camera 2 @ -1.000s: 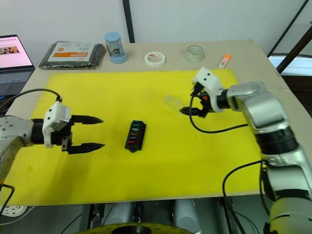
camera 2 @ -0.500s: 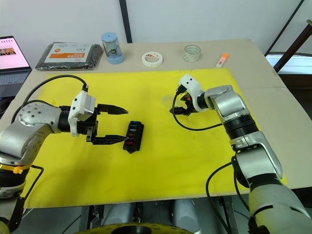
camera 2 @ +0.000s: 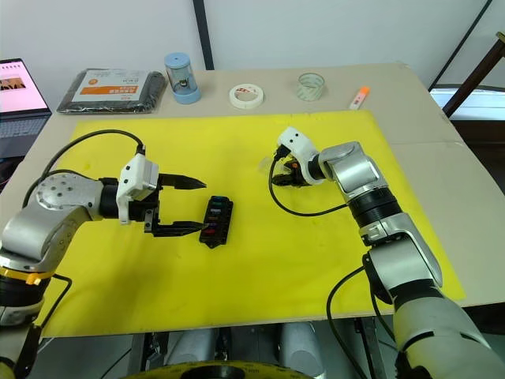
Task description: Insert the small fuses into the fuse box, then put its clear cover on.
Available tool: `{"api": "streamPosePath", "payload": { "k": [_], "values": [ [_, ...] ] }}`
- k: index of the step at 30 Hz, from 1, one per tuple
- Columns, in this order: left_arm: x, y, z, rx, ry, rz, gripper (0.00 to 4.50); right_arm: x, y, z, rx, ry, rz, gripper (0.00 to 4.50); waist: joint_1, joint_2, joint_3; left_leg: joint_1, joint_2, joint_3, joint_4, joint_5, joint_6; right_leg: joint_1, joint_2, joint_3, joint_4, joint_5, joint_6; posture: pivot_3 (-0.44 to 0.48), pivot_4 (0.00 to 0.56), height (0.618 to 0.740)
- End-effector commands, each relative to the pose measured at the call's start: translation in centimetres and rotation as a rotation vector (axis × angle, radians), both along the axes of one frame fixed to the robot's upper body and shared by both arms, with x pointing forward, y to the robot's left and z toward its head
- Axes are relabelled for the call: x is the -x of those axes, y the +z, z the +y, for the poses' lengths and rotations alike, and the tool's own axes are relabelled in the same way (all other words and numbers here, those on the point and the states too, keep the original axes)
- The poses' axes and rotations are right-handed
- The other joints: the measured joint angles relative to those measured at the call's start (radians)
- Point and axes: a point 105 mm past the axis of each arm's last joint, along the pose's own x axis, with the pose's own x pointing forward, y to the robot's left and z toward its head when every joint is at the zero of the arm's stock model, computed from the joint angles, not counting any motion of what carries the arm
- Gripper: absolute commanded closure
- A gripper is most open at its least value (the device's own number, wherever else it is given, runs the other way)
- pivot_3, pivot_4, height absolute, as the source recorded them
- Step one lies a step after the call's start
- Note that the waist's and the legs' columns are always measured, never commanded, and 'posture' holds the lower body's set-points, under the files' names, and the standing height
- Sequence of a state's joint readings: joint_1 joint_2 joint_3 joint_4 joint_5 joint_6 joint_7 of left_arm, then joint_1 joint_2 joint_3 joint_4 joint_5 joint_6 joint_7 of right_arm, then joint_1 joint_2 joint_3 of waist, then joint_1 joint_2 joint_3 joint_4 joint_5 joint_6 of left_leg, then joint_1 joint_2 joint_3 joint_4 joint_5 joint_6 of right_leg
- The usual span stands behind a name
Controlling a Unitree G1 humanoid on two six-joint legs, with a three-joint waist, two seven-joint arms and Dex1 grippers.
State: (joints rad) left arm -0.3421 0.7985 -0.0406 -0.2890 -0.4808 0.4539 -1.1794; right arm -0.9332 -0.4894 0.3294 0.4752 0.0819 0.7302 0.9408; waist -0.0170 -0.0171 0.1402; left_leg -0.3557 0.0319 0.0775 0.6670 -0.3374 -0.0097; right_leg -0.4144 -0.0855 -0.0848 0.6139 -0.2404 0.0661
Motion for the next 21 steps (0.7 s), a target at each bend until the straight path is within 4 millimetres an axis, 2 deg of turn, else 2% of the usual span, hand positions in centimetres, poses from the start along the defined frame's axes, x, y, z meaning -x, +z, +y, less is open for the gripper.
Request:
{"api": "streamPosePath", "payload": {
  "k": [1,6,15,18,21],
  "values": [
    [0.9,0.4,0.9,-0.005,0.049,-0.029,0.00,-0.1,2.3,0.3,-0.020,0.025,-0.072,2.62,-0.001,0.000,0.000,0.000,0.000,0.000,0.000,0.000,0.000,0.000,0.000,0.000,0.000,0.000,0.000,0.000,0.150,0.740],
    [2.9,-1.3,1.7,0.012,0.191,-0.035,0.00,1.4,3.7,0.8,-0.019,0.072,-0.091,2.62,0.001,0.001,0.000,-0.001,0.001,-0.001,-0.001,0.000,0.000,-0.001,-0.002,0.000,0.000,0.000,0.000,0.000,0.150,0.740],
    [5.7,-3.6,1.7,0.093,0.530,-0.014,0.00,4.6,6.4,4.0,-0.048,0.205,-0.137,2.62,0.006,0.000,0.000,0.000,0.000,-0.002,0.000,0.000,0.000,0.000,-0.004,0.000,0.000,0.000,0.000,0.000,0.150,0.740],
    [6.1,-4.8,0.5,0.133,0.622,0.006,0.00,7.2,7.6,4.8,-0.037,0.366,-0.160,2.62,0.008,0.002,0.001,0.000,0.000,-0.003,0.000,0.000,0.001,0.001,-0.004,0.000,-0.001,0.000,0.000,0.000,0.150,0.740],
    [6.0,-5.8,-0.2,0.162,0.698,0.005,0.00,9.2,8.3,4.7,-0.037,0.464,-0.157,2.62,0.007,0.000,0.000,0.000,-0.001,-0.003,0.000,-0.004,0.008,0.002,-0.005,0.000,-0.002,0.000,0.000,0.000,0.150,0.740]
  ]
}}
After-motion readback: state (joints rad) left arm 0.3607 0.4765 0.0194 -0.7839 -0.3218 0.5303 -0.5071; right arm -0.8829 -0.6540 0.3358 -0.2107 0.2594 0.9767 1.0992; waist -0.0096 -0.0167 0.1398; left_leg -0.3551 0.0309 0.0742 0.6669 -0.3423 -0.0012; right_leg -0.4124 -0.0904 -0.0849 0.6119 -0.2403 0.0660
